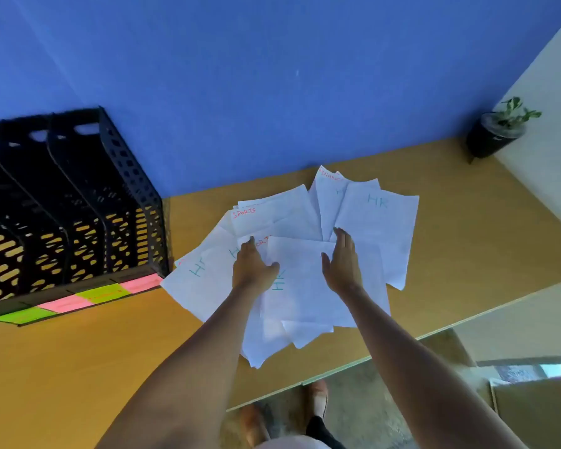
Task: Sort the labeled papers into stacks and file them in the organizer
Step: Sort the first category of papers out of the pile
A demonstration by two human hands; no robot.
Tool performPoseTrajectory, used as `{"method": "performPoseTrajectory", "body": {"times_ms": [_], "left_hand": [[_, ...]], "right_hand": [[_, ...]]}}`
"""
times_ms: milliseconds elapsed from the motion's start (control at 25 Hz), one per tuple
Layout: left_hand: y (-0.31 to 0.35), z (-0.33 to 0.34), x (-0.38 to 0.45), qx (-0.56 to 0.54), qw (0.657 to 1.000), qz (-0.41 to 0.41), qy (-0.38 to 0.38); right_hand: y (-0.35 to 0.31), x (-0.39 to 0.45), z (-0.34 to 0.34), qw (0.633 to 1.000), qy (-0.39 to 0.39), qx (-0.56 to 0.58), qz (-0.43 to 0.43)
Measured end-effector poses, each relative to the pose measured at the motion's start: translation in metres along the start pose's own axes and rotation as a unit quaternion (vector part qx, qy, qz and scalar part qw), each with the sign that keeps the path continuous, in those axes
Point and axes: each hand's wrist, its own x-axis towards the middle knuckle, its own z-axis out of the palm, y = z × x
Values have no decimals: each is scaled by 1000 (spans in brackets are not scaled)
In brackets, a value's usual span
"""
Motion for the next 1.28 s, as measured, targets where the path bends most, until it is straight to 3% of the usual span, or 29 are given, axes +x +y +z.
{"method": "performPoseTrajectory", "body": {"times_ms": [160,480,600,760,960,1120,1280], "left_hand": [[-10,16,-1,9,990,-131,-59],[-4,36,2,25,984,-170,-48],[-5,32,11,34,982,-176,-56],[-7,24,22,-59,980,-187,-44],[-19,13,19,-166,961,-208,79],[-40,4,10,-113,919,-293,237],[-52,-1,2,-186,868,-376,266]], "right_hand": [[43,13,-14,991,-116,-47,38],[63,70,-22,956,-215,-185,-70],[64,82,-18,962,-211,-156,-71],[70,93,-18,964,-254,-57,-54],[86,103,-24,975,-213,62,-19],[90,95,-20,982,-155,110,11],[78,74,3,978,-173,115,27]]}}
